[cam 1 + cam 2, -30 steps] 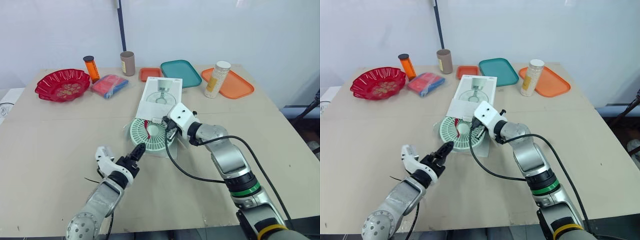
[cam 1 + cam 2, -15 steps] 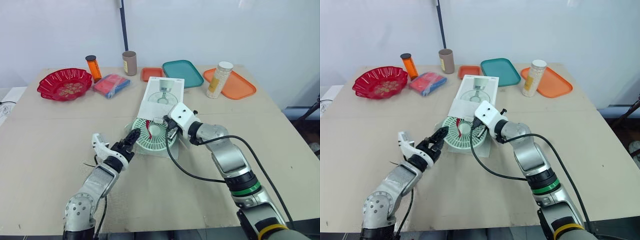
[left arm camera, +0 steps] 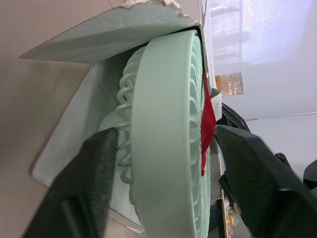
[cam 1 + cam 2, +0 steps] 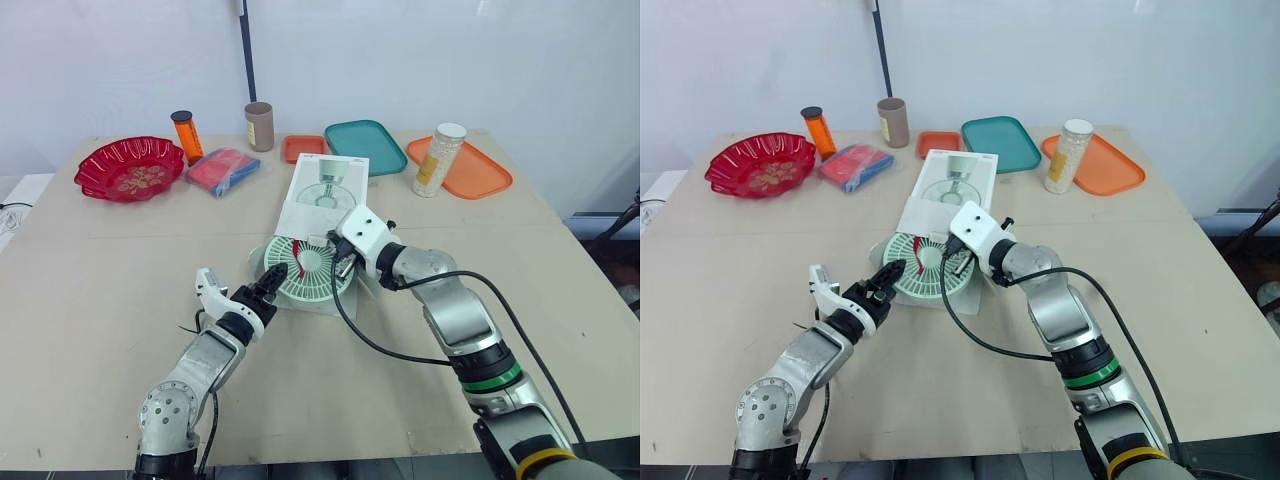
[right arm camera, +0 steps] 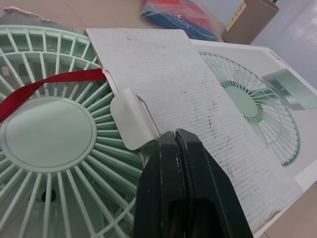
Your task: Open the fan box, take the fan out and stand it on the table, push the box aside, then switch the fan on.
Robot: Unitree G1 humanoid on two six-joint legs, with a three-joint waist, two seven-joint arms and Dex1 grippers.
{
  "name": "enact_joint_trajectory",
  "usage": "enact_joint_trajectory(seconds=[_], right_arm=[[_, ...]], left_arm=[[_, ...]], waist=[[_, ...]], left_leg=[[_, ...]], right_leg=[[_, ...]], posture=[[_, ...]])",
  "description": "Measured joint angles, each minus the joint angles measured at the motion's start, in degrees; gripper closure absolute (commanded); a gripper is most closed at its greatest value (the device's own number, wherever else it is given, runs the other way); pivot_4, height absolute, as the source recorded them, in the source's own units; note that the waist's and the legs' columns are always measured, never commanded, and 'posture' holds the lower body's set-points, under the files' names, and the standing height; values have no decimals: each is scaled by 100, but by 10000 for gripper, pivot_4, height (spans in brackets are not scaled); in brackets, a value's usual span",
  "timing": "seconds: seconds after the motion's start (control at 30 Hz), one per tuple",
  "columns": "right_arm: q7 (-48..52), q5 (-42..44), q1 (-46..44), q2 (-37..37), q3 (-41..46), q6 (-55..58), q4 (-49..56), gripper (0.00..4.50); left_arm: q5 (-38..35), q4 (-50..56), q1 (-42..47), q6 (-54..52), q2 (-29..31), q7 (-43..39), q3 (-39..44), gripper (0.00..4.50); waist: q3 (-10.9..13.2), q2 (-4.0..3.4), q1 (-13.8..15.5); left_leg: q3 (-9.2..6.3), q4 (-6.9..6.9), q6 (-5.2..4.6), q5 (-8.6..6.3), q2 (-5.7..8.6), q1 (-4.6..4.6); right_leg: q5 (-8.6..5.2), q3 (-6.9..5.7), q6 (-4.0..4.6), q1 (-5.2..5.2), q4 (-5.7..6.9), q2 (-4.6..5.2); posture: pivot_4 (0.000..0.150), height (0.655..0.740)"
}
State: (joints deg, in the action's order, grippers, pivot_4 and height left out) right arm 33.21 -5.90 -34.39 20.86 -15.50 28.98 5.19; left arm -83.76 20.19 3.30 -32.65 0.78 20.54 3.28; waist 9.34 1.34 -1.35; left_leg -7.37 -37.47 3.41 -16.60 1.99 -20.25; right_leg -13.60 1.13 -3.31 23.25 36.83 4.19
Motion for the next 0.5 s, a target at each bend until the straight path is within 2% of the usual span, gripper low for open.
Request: enact_joint_trajectory(seconds=[0.5], right_arm=[[-80,0,-14,-20,0,1,-37,45000]], left_arm=[[140,-104,8,-12,-215,-119,88,20862]], waist=[[-1,-1,3]], left_leg=[[0,0,0,1,1,0]], right_leg=[[1,0,-3,-1,-1,1]], posture=[[1500,7400]])
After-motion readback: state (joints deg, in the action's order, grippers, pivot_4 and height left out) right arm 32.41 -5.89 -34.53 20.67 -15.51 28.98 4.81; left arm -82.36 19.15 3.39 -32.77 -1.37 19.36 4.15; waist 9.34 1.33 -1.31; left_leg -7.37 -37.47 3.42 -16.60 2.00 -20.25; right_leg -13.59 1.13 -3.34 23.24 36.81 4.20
